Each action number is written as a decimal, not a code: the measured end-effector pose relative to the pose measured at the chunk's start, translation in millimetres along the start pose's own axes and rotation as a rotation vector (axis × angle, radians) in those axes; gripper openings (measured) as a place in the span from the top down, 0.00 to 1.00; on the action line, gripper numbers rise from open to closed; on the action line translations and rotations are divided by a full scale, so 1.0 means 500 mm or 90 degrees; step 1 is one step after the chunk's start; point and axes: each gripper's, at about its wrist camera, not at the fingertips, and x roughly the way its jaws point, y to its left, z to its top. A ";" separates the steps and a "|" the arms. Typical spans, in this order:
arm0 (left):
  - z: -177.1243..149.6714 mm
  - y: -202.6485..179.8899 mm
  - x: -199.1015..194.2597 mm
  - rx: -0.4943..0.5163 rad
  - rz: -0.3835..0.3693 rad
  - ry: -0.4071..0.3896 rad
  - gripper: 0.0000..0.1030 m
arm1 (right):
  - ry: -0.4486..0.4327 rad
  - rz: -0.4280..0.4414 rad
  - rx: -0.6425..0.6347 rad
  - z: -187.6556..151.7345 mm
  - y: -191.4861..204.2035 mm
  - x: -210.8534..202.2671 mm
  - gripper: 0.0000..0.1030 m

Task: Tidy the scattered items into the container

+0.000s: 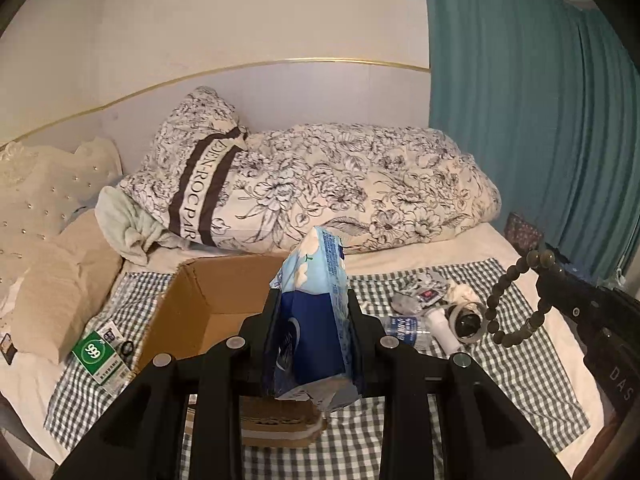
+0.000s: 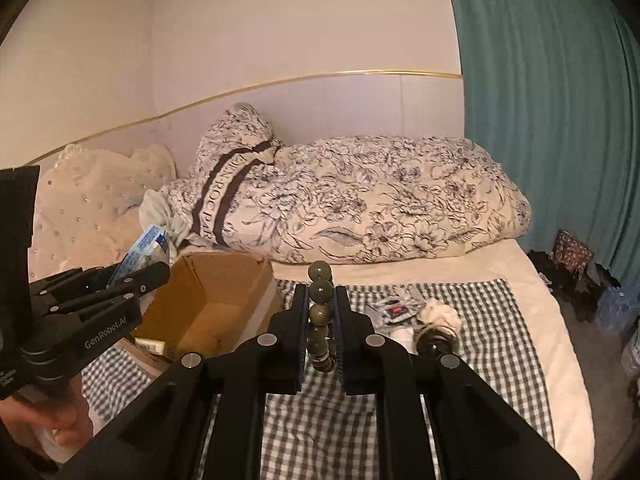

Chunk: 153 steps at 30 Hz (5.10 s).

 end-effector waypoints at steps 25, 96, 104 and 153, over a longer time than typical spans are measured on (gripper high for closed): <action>0.020 0.153 0.040 -0.020 0.072 0.003 0.72 | 0.003 0.062 -0.027 0.033 0.116 0.077 0.89; -0.103 0.305 0.385 -0.043 0.098 0.265 0.71 | 0.256 0.143 -0.124 -0.075 0.299 0.475 0.89; -0.123 0.312 0.411 -0.048 0.109 0.297 0.71 | 0.297 0.144 -0.132 -0.098 0.302 0.500 0.89; 0.032 0.199 0.083 -0.060 0.091 0.057 0.40 | 0.047 0.104 -0.084 0.023 0.213 0.167 0.62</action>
